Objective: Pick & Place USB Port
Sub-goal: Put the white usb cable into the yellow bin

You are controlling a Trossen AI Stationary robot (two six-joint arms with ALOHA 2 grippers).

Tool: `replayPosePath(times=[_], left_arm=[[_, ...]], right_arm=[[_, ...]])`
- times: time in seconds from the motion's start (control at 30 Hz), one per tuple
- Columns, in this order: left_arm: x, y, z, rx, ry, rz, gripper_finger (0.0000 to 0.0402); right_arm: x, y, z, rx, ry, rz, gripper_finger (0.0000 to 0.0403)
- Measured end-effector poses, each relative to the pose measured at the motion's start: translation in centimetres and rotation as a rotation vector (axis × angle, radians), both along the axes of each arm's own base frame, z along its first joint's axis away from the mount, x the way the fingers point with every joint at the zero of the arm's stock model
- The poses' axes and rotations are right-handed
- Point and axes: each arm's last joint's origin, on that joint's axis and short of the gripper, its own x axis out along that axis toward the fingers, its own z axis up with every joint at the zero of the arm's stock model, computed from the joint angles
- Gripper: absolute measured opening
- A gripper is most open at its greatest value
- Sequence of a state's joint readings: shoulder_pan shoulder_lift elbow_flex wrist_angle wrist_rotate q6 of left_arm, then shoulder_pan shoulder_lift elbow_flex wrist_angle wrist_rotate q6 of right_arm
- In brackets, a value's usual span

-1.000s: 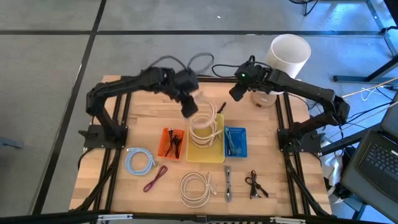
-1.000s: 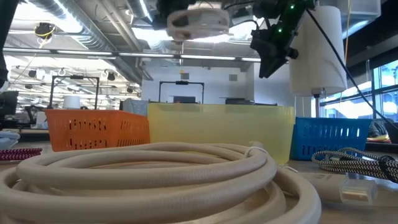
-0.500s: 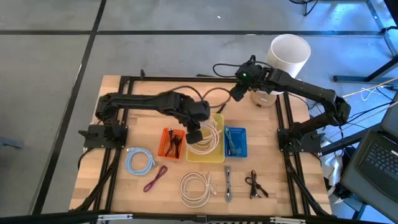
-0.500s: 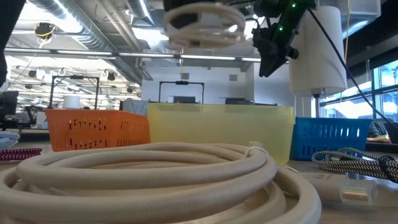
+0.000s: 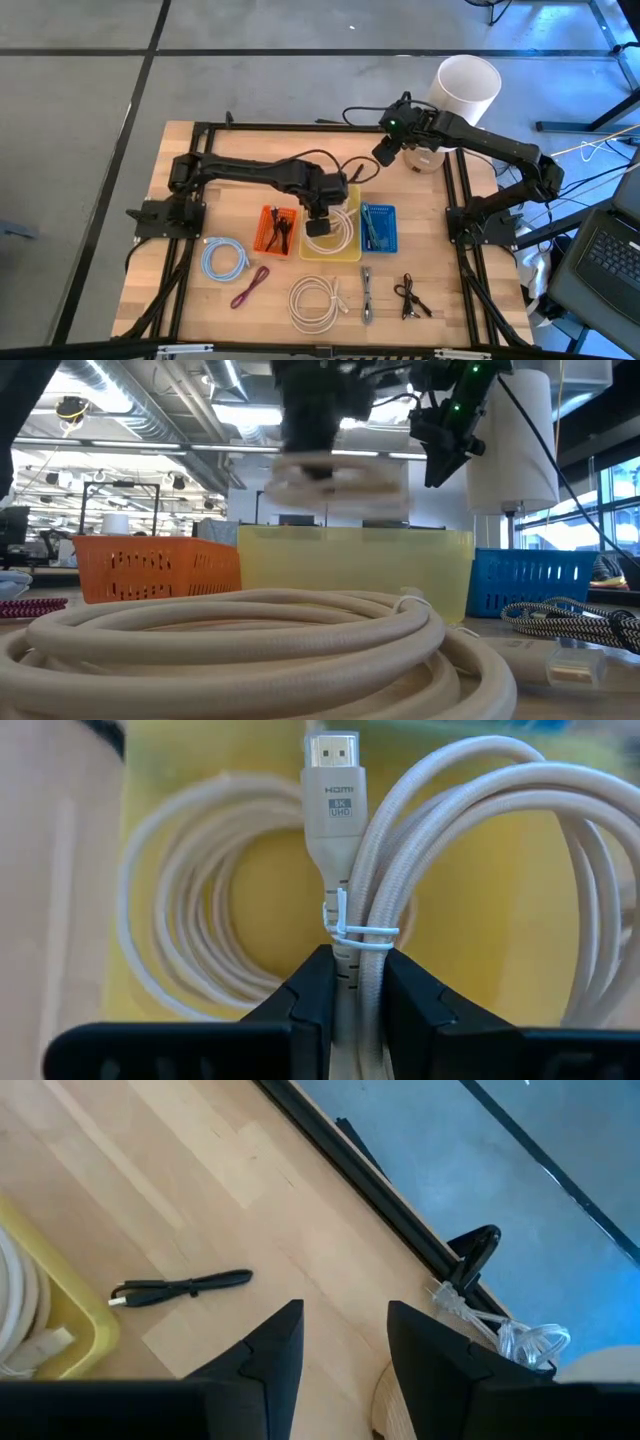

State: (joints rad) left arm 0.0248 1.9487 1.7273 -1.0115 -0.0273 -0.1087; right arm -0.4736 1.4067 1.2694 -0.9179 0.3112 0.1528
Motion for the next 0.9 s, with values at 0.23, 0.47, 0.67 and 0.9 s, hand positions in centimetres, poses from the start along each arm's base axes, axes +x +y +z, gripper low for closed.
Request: replayPosePath(times=[0.23,0.47,0.67,0.9], left_arm=[[0.0,0.9,-3.6,-0.03,-0.033,-0.014,0.005],[-0.8,2.2,-6.7,-0.042,-0.028,0.025,0.005],[-1.4,3.5,-8.4,-0.058,-0.054,0.054,0.005],[-1.3,3.9,-8.7,-0.078,-0.084,0.057,0.0091]], right_arm=[[0.1,-0.1,0.1,-0.009,-0.011,0.002,0.0148],[0.1,-0.1,0.1,-0.008,-0.009,0.002,0.0148],[0.1,-0.1,0.1,-0.009,-0.014,0.0,0.0148],[0.1,-0.1,0.1,-0.009,-0.014,-0.001,0.0148]])
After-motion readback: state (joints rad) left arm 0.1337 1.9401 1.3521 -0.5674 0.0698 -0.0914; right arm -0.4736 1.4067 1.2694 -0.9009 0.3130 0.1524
